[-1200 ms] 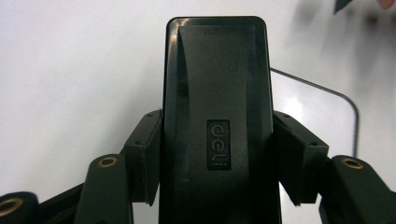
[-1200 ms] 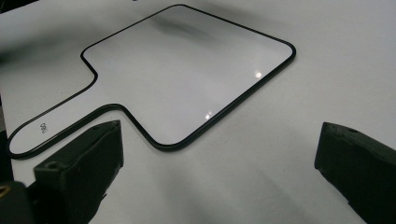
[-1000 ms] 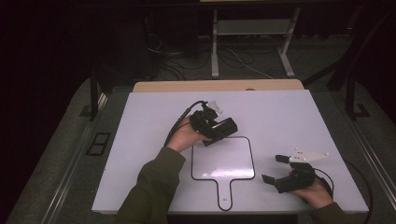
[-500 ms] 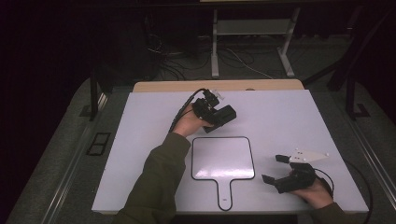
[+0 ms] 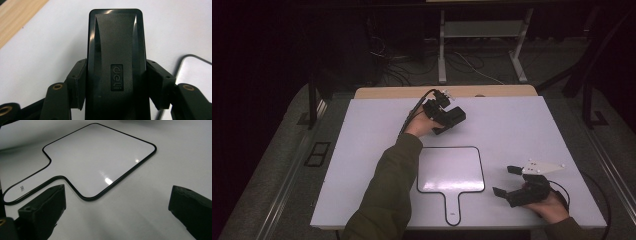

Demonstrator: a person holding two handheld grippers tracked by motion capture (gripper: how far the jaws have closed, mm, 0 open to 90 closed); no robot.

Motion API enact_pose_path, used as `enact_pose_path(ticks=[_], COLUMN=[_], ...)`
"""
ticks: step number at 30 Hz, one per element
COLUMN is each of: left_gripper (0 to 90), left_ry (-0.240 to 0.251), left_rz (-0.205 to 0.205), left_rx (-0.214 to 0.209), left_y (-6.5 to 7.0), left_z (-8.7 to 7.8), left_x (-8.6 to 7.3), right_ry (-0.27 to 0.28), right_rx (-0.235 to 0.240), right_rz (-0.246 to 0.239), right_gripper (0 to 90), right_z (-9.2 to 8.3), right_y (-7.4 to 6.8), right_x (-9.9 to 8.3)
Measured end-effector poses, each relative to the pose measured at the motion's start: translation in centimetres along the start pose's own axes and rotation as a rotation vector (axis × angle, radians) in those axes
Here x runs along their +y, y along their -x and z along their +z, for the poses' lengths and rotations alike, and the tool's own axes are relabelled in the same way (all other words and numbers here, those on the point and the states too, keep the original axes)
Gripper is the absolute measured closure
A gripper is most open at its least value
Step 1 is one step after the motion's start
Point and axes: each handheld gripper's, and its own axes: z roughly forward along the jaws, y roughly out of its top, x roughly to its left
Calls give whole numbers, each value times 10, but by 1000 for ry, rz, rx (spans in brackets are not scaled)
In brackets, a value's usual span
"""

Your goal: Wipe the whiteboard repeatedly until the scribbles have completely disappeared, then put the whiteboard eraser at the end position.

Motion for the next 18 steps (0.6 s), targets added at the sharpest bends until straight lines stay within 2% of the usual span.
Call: enact_pose_path(ticks=[9, 10, 16, 18], left_gripper=[392, 391, 391, 390], left_ry=[-40, -26, -32, -45], left_rz=[-31, -31, -35, -24], left_rx=[5, 12, 18, 20], left_y=[-9, -10, -11, -10], left_z=[18, 21, 27, 30], left_x=[-4, -6, -7, -6], right_ry=[-1, -2, -4, -5], right_rx=[-4, -5, -7, -6], right_rz=[-9, -10, -12, -13], right_gripper=[2, 3, 3, 3], right_z=[1, 0, 0, 1], right_y=[0, 0, 0, 0], right_x=[0, 0, 0, 0])
